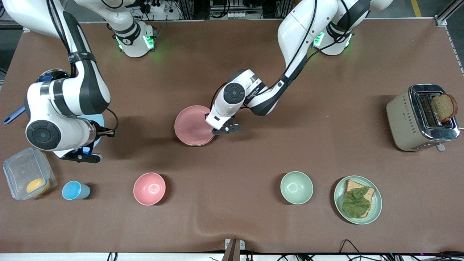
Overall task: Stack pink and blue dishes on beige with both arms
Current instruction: 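Lower the pink plate onto the beige plate and open the left gripper, then raise the left gripper away while the right gripper carries the blue plate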
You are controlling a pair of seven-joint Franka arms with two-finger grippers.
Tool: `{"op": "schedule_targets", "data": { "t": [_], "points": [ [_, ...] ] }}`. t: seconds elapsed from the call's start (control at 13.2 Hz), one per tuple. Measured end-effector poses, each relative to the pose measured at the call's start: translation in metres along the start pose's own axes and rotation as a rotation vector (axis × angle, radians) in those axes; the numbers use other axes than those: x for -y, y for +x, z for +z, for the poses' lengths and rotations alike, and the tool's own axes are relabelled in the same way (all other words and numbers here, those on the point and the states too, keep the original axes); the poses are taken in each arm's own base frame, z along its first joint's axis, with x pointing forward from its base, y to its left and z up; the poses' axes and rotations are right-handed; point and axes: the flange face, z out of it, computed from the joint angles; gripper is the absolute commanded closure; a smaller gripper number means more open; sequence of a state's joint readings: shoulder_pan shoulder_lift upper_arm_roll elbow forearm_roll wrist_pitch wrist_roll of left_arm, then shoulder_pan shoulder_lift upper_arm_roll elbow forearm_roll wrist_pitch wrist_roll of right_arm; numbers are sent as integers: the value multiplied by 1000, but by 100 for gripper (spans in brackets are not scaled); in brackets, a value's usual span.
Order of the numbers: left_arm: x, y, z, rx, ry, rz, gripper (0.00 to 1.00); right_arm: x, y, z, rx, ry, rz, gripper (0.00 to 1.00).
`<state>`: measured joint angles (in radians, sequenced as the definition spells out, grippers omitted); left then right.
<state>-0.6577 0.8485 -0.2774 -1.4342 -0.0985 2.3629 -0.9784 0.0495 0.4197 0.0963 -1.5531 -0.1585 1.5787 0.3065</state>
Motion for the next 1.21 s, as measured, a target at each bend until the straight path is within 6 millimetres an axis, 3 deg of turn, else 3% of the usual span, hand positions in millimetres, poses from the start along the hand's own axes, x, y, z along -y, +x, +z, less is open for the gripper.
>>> {"op": "schedule_targets", "data": {
  "t": [0.23, 0.38, 0.45, 0.61, 0.76, 0.99, 1.21],
  "points": [
    [-3, 1, -5, -6, -10, 1, 0, 0, 0, 0, 0, 0, 0, 100],
    [-10, 7, -25, -29, -39, 2, 0, 2, -1, 0, 3, 5, -3, 100],
    [-13, 13, -45, -53, -49, 0, 0, 8, -3, -1, 8, 23, -8, 100],
    [-8, 32, -111, -114, -18, 1, 0, 26, -8, -4, 15, 54, -28, 100],
    [14, 46, -204, -187, 69, -6, 0, 54, -19, -8, 33, 105, -13, 100],
    [78, 59, -338, -248, 187, -52, 0, 112, -42, -17, 56, 175, 73, 100],
    [147, 67, -434, -252, 234, -1, 0, 201, -82, -28, -9, 181, 170, 100]
  ]
}}
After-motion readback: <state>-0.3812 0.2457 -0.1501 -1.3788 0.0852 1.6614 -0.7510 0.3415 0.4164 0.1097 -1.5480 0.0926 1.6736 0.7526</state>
